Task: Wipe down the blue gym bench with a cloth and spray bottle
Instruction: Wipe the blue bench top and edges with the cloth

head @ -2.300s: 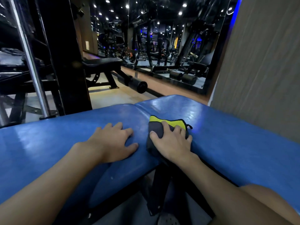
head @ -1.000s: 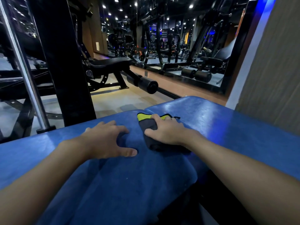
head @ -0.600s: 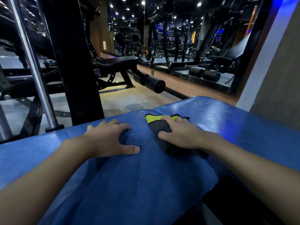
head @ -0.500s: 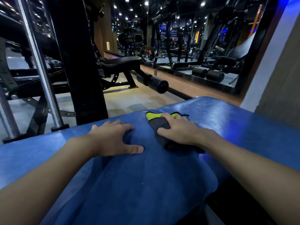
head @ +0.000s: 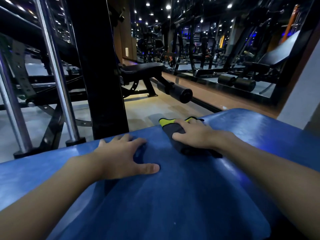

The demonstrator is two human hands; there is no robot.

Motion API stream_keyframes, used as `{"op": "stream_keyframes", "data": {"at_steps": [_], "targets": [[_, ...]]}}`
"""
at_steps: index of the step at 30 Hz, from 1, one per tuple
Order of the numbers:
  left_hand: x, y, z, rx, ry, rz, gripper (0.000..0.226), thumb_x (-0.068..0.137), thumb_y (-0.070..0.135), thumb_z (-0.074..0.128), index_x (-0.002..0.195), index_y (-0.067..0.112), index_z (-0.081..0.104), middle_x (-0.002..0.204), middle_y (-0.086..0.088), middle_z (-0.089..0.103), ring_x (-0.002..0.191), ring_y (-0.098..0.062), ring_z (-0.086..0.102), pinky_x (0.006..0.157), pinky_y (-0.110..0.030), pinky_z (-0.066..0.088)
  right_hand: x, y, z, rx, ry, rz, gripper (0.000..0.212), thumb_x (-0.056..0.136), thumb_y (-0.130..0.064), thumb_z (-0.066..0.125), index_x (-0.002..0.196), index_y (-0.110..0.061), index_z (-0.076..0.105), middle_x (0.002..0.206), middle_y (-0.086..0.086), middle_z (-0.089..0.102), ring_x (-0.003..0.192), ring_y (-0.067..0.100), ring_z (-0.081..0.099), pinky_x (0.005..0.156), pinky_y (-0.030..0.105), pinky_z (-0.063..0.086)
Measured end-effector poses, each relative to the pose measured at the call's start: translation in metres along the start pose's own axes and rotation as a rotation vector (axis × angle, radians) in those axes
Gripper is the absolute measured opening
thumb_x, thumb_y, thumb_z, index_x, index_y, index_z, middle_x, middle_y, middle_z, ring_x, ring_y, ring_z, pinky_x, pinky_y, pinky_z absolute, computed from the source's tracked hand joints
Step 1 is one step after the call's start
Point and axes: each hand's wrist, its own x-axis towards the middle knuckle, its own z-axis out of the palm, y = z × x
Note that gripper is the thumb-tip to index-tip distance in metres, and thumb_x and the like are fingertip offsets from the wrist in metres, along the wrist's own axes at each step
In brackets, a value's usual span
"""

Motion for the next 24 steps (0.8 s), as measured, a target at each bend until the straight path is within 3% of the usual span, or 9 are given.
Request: {"op": "stream_keyframes", "data": {"at_steps": [4,8,11,14,16,20,22,24], "targets": [[-0.008,-0.028,-0.001,0.056,0.097,-0.051,0.113,0.046,0.106,0.007,0.146,0.055,0.019,0.158,0.016,0.022,0.144,-0.014,0.030,0.111,-0.053,0.029,0.024,-0.003,-0.004,-0.012,-0.043,-0.046,0.069,0.084,-0.068,0.041,0.147,-0.050,0.021,0.147,0.008,0.035,0.141,0.031,0.025,0.112,0.051,0.023],[-0.015,-0.046,-0.001,0.104,0.069,-0.151,0.114,0.046,0.105,0.002,0.147,0.055,0.017,0.148,0.014,0.035,0.134,-0.018,0.041,0.106,-0.051,0.036,0.034,-0.007,-0.009,0.098,-0.115,-0.056,0.090,0.066,-0.092,0.042,0.144,-0.049,0.031,0.142,0.001,0.039,0.137,0.028,0.034,0.113,0.048,0.028],[-0.016,-0.042,0.001,0.104,0.092,-0.139,0.110,0.053,0.101,0.007,0.150,0.051,0.019,0.149,0.013,0.036,0.134,-0.019,0.042,0.107,-0.051,0.035,0.046,-0.018,-0.012,0.107,-0.114,-0.056,0.076,0.076,-0.083,0.050,0.137,-0.039,0.042,0.129,-0.003,0.048,0.115,0.023,0.047,0.089,0.036,0.039],[-0.018,-0.047,0.003,0.073,0.096,-0.120,0.120,0.046,0.103,0.000,0.152,0.050,0.018,0.153,0.013,0.032,0.138,-0.017,0.038,0.108,-0.050,0.033,0.047,-0.034,-0.017,0.119,-0.139,-0.057,0.064,0.084,-0.072,0.056,0.135,-0.034,0.046,0.121,-0.005,0.053,0.101,0.018,0.049,0.068,0.026,0.033],[-0.021,-0.053,0.003,0.033,0.073,-0.105,0.122,0.047,0.105,0.004,0.153,0.048,0.019,0.156,0.014,0.028,0.142,-0.015,0.034,0.111,-0.048,0.030,0.048,-0.045,-0.016,0.125,-0.161,-0.056,0.068,0.085,-0.072,0.055,0.140,-0.034,0.043,0.126,-0.006,0.052,0.107,0.018,0.049,0.072,0.026,0.034],[-0.031,-0.064,0.001,-0.103,0.070,-0.075,0.093,0.077,0.086,0.042,0.155,0.038,0.025,0.158,0.017,0.024,0.142,-0.011,0.035,0.117,-0.035,0.027,0.053,-0.082,-0.003,0.052,-0.211,-0.145,0.081,0.078,-0.085,0.046,0.143,-0.036,0.043,0.145,-0.006,0.047,0.128,0.022,0.046,0.100,0.038,0.036],[-0.035,-0.072,0.000,-0.159,0.066,-0.068,0.097,0.074,0.088,0.046,0.154,0.036,0.029,0.154,0.018,0.027,0.139,-0.010,0.036,0.115,-0.031,0.030,0.054,-0.096,0.006,-0.004,-0.194,-0.197,0.090,0.074,-0.091,0.038,0.148,-0.039,0.036,0.154,-0.006,0.039,0.139,0.023,0.039,0.106,0.041,0.031],[-0.042,-0.081,0.000,-0.118,0.049,-0.098,0.103,0.065,0.098,0.036,0.152,0.044,0.027,0.151,0.017,0.028,0.142,-0.014,0.032,0.114,-0.041,0.031,0.050,-0.096,0.009,-0.003,-0.165,-0.240,0.090,0.074,-0.092,0.035,0.149,-0.042,0.033,0.156,-0.007,0.037,0.142,0.022,0.035,0.110,0.043,0.028]]}}
